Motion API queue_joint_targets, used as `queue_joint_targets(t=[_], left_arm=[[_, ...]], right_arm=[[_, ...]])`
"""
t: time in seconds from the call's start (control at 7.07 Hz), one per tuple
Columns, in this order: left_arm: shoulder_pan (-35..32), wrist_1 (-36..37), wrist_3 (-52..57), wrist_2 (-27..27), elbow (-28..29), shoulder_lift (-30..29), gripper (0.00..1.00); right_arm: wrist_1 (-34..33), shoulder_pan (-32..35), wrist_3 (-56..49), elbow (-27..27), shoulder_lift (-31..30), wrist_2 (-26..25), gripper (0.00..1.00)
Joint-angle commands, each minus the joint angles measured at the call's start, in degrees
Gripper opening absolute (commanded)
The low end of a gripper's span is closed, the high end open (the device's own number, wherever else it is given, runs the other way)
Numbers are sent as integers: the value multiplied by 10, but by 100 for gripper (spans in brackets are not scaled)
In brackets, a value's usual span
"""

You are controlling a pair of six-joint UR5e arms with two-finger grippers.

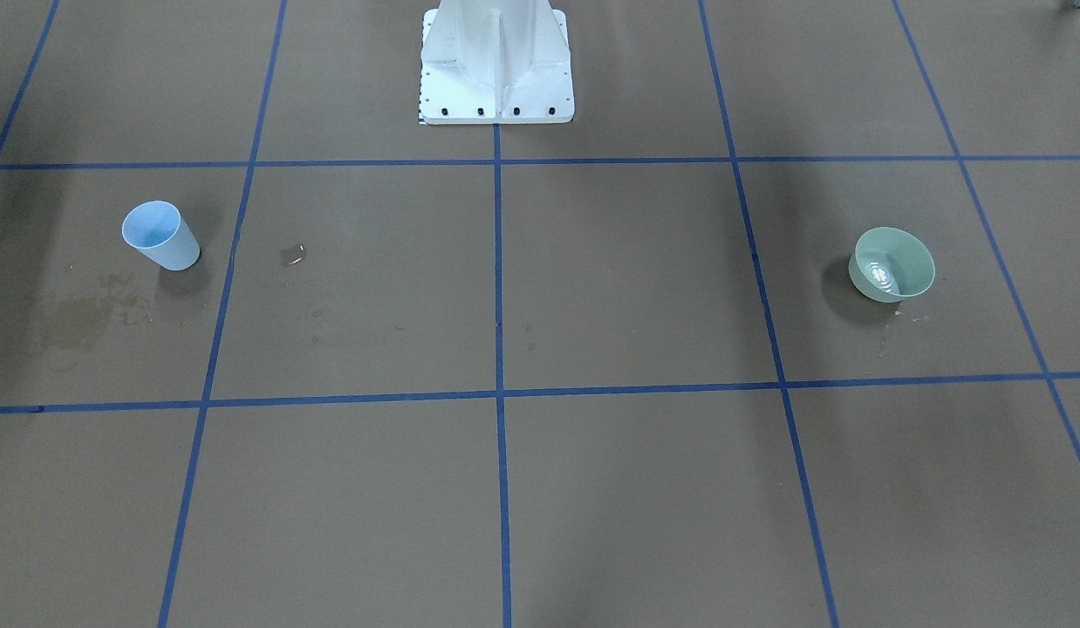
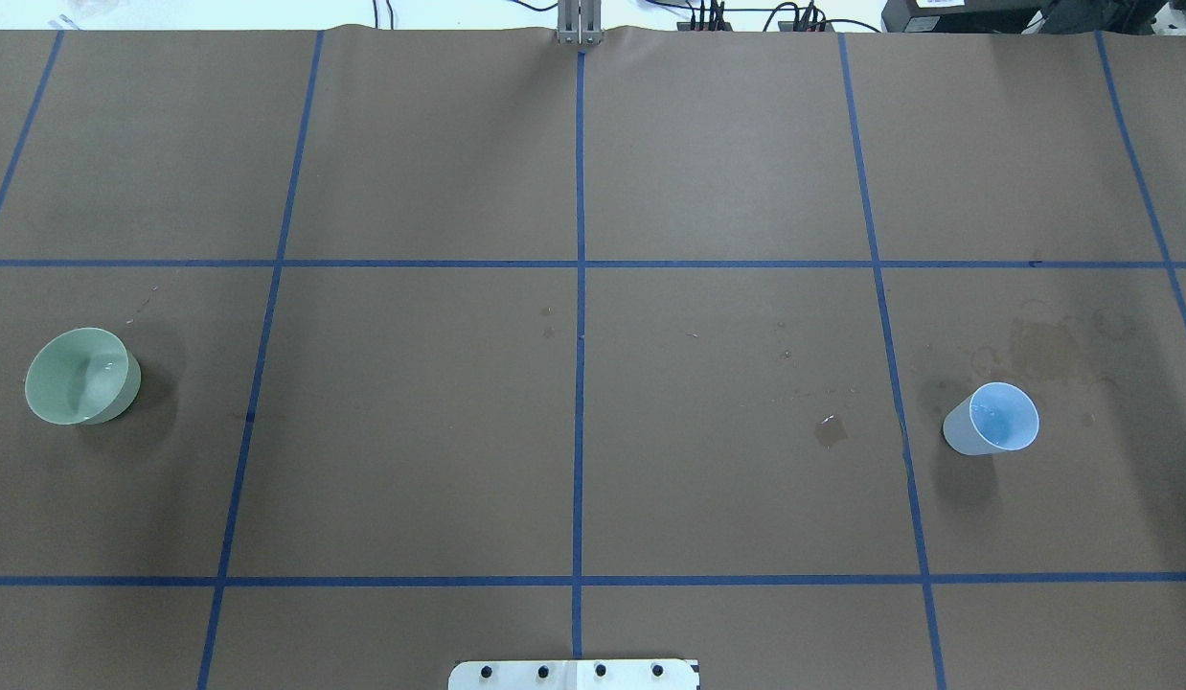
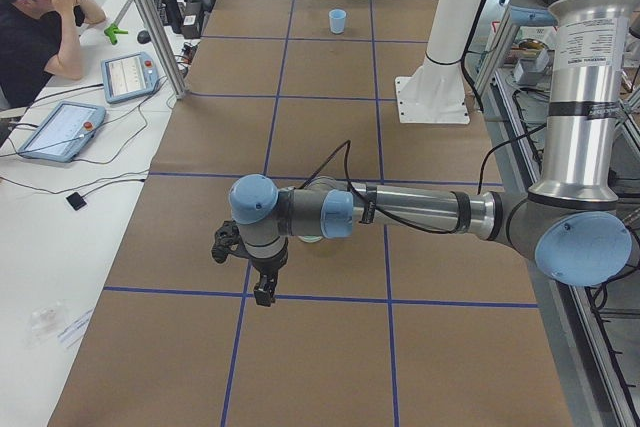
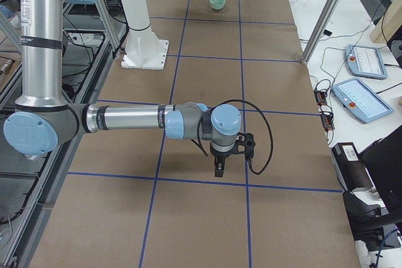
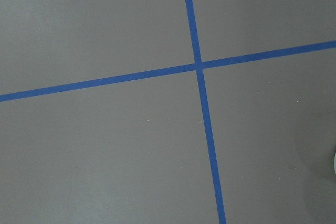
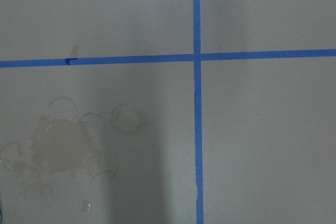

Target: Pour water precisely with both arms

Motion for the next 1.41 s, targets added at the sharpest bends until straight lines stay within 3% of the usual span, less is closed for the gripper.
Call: queue_joint_targets(t=[0.0,0.71,0.85,1.13,1.27], left_arm=[[0,0,-1,1,2,-1,100],[-38,3,-4,-3,-2,9,100],[-39,8,-6,-18,-52,24,100],[-28,-33,-13,-76,-74,36,100],[-10,-38,-121,-128,-66,32,100]], right_arm=[[2,0,-2,0,0,1,100],[4,1,-1,4,0,7,100],[4,1,-1,10,-2,8,100],[4,1,-1,13,-1,9,100],[4,1,-1,13,-1,9,100]])
